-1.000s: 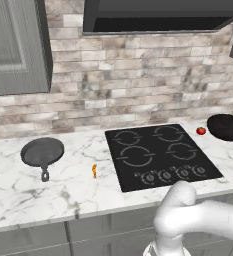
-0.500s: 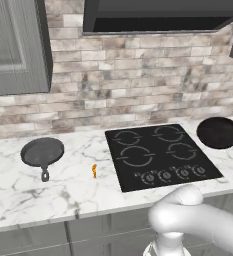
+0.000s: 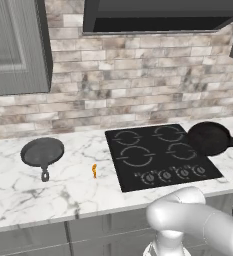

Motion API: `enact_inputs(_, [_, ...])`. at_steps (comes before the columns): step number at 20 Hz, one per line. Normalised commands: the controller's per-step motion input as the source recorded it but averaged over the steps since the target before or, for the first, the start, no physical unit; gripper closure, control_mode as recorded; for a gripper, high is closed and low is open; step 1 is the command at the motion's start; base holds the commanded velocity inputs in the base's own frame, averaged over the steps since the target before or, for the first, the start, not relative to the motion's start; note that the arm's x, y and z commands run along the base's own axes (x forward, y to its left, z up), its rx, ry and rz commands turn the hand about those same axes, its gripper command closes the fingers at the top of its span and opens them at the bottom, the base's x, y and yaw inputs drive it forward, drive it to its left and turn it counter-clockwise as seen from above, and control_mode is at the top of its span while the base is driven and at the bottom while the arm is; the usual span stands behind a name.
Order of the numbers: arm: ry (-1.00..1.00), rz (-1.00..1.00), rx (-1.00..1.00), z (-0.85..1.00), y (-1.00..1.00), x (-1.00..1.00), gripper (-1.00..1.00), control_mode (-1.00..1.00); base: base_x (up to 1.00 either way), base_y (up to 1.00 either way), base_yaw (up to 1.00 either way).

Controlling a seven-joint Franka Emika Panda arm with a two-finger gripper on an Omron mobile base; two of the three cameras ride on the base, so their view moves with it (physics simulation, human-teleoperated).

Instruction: Place both pans onto different burners. Then place the tomato and the shrimp on different pans.

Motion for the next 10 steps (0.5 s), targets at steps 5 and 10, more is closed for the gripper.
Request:
enact_inputs(5, [0.08,0.04,0.01,0.00,0.27,0.13,1.00,-1.00,0.00,0.00,0.00])
enact_inputs(10, [0.02,0.00,0.00,0.00,0.15,0.09,1.00,-1.00,0.00,0.00,0.00])
